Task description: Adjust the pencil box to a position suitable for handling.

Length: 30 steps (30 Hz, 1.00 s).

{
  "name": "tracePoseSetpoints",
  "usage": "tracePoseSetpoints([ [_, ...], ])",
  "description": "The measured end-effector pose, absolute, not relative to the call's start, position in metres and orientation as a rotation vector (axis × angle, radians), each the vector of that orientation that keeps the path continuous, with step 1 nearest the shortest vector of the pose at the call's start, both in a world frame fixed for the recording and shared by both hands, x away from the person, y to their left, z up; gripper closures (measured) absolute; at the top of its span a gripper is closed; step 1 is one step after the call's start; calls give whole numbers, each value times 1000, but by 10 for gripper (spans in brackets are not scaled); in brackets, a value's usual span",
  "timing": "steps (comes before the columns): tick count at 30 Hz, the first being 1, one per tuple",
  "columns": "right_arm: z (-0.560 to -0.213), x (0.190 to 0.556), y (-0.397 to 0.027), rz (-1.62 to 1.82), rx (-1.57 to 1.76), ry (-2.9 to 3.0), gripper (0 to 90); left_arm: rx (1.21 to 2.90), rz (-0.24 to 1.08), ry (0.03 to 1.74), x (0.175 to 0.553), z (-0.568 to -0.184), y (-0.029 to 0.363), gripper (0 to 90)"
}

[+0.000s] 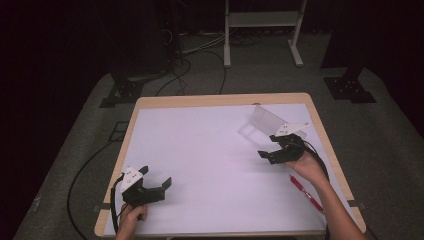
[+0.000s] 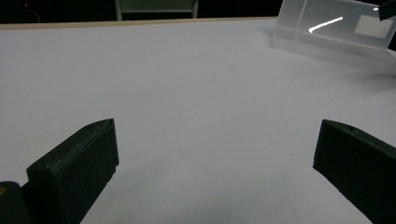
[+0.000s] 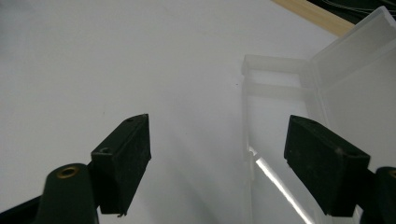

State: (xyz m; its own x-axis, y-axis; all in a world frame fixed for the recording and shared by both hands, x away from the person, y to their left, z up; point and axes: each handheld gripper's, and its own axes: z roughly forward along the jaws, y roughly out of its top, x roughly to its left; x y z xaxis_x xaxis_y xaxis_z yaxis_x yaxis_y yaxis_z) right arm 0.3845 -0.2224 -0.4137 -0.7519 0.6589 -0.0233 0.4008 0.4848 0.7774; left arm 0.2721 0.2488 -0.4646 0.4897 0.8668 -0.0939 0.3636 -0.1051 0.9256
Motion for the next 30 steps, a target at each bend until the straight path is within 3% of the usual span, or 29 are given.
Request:
tracePoseSetpoints([
  [11,-430,400,-222,1093,944,2441,340,1696,603,1056,272,-465,249,0],
  [24,-441,414,-220,1008,998,2433,558,1692,605,1067,272,-465,249,0],
  [30,-446,417,-222,983,1033,2442,603,1693,606,1066,272,-465,249,0],
])
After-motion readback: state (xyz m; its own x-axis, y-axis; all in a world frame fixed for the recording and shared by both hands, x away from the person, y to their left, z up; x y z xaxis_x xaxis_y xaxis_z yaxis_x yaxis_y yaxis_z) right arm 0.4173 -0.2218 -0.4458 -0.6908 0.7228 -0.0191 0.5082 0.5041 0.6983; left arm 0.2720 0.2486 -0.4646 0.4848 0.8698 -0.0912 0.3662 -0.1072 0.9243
